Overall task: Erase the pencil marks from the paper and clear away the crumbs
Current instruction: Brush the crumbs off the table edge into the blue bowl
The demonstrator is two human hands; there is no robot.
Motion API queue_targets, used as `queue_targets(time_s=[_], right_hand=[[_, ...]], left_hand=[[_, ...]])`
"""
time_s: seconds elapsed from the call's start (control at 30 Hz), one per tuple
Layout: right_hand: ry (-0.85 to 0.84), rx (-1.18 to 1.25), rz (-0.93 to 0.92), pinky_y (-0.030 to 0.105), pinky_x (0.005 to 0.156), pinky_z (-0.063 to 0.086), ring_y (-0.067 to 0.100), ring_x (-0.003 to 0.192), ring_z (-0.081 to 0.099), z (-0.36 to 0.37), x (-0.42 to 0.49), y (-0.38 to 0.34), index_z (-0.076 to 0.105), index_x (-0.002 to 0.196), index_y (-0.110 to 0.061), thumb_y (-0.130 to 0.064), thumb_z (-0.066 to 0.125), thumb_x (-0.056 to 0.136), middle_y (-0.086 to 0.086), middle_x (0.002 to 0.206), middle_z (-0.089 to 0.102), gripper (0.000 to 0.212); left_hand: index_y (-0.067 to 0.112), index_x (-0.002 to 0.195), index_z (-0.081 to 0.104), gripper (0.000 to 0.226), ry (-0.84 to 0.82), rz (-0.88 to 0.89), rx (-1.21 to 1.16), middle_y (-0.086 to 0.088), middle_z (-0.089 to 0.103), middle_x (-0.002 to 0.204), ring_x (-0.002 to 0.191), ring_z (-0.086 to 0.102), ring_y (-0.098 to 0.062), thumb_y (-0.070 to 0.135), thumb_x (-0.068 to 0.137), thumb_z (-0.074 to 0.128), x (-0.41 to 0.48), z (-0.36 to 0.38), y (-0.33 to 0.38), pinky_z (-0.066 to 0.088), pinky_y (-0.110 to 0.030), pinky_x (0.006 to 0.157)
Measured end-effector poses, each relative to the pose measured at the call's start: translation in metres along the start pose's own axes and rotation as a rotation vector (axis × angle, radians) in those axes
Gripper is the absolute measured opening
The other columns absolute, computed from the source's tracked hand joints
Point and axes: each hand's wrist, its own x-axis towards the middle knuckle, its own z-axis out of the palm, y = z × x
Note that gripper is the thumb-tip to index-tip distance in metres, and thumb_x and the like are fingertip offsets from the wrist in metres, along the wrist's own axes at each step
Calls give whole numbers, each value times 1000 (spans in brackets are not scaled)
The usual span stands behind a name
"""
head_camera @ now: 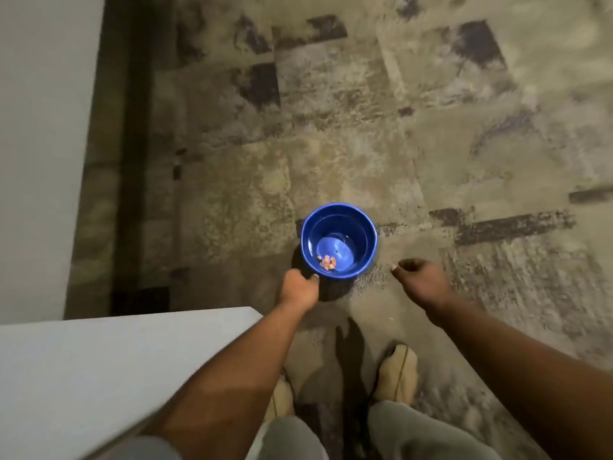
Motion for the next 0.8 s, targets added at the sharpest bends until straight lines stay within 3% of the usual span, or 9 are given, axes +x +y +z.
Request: queue_targets(time_s=[0.07, 0.13, 0.2, 0.3, 0.43, 0.53, 0.63, 0.73, 0.8], right_hand=[[-8, 59, 74, 32, 70, 45, 22, 80, 58, 21, 28, 22, 64, 116, -1, -22, 62, 96, 12, 92, 64, 30], [-36, 119, 138, 35, 67, 42, 25, 75, 50, 40, 52, 37, 63, 109, 7, -16, 59, 97, 14, 79, 55, 26], [-63, 136, 178, 37, 69, 43, 26, 78, 49, 60, 79, 47, 63, 99, 4, -11, 56, 97, 13, 80, 52, 17], [-86, 153, 215, 42, 74, 50, 26, 80, 48, 87, 125, 59, 59, 107, 7, -5, 51, 95, 13, 85, 51, 19], [-79, 242, 301, 32, 58, 41, 25, 67, 49, 117, 177, 76, 61, 93, 6, -2, 55, 88, 17, 81, 55, 11], [-98, 392, 334, 31, 57, 50, 23, 75, 61, 134, 200, 80, 63, 97, -1, -5, 59, 92, 16, 91, 66, 8], [-16, 495, 350, 36, 58, 56, 24, 70, 65, 139, 199, 72, 59, 86, -4, 0, 60, 91, 15, 84, 65, 7], [89, 447, 307, 51, 72, 61, 29, 72, 68, 119, 165, 57, 60, 78, -3, 2, 65, 78, 21, 82, 68, 7], [79, 503, 282, 48, 73, 62, 28, 76, 69, 96, 126, 42, 58, 82, -5, 4, 64, 76, 18, 85, 67, 13]], left_hand=[[-3, 112, 62, 35, 15, -24, -13, -22, 67, 116, 108, 63, -38, 27, 93, 64, 27, 21, -8, 49, -38, 88], [0, 123, 60, 40, 31, -56, -28, -19, 64, 124, 114, 60, -36, 28, 95, 63, 51, 37, -17, 49, -38, 95], [0, 128, 58, 44, 54, -95, -61, -19, 62, 128, 117, 59, -36, 28, 94, 64, 80, 54, -25, 48, -38, 95], [0, 122, 62, 41, 70, -141, -122, -18, 65, 122, 110, 63, -36, 28, 92, 66, 121, 72, -33, 51, -37, 90], [6, 117, 67, 38, 102, -175, -236, -14, 70, 114, 101, 66, -32, 29, 86, 73, 178, 100, -50, 55, -39, 87], [13, 109, 65, 26, 122, -164, -318, -8, 71, 106, 92, 66, -27, 16, 84, 72, 198, 116, -58, 55, -37, 83], [17, 102, 58, 19, 197, -125, -374, -2, 67, 96, 88, 64, -26, 7, 87, 66, 179, 115, -53, 51, -34, 81], [19, 104, 59, 20, 209, -113, -454, -2, 68, 97, 92, 65, -25, 5, 90, 62, 140, 99, -39, 52, -36, 84], [22, 105, 60, 22, 179, -73, -505, 1, 69, 99, 93, 66, -20, 4, 92, 61, 103, 78, -25, 53, -39, 90]])
